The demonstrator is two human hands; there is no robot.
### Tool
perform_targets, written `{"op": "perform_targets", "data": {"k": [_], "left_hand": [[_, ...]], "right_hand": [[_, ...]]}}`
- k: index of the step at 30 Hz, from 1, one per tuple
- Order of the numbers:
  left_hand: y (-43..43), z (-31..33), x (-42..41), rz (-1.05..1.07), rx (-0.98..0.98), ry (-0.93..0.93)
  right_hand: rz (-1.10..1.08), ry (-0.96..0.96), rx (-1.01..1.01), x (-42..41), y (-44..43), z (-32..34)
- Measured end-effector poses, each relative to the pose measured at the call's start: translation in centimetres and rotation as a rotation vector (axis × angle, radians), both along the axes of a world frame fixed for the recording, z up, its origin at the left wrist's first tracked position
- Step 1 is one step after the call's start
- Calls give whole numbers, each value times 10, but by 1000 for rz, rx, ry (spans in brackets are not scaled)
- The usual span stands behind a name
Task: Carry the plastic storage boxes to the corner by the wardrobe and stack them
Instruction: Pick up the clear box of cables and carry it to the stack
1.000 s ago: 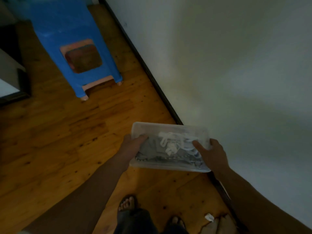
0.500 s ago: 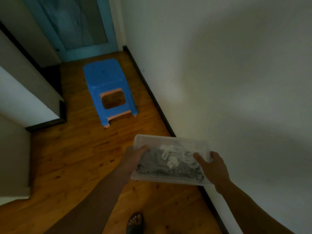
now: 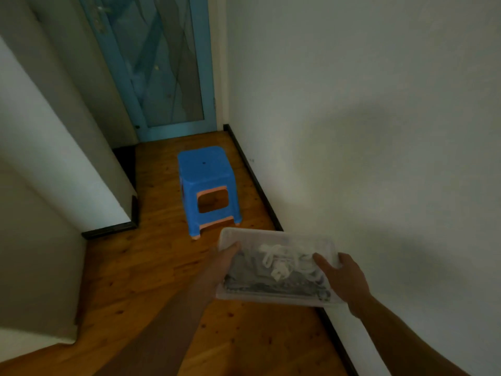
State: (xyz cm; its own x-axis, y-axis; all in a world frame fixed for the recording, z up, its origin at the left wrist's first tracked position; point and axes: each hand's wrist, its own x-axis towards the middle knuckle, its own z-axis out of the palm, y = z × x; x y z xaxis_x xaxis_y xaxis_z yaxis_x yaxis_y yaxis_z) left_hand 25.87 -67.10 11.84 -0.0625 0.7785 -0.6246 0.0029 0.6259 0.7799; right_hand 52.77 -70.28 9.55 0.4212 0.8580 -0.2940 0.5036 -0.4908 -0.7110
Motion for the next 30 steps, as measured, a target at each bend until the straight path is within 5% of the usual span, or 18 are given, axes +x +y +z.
{"op": "perform_targets", "data": {"k": [30], "left_hand": [[-138,34,-124,673,-37,99]], "right_hand": [[698,94,-89,-169,37,44]]}}
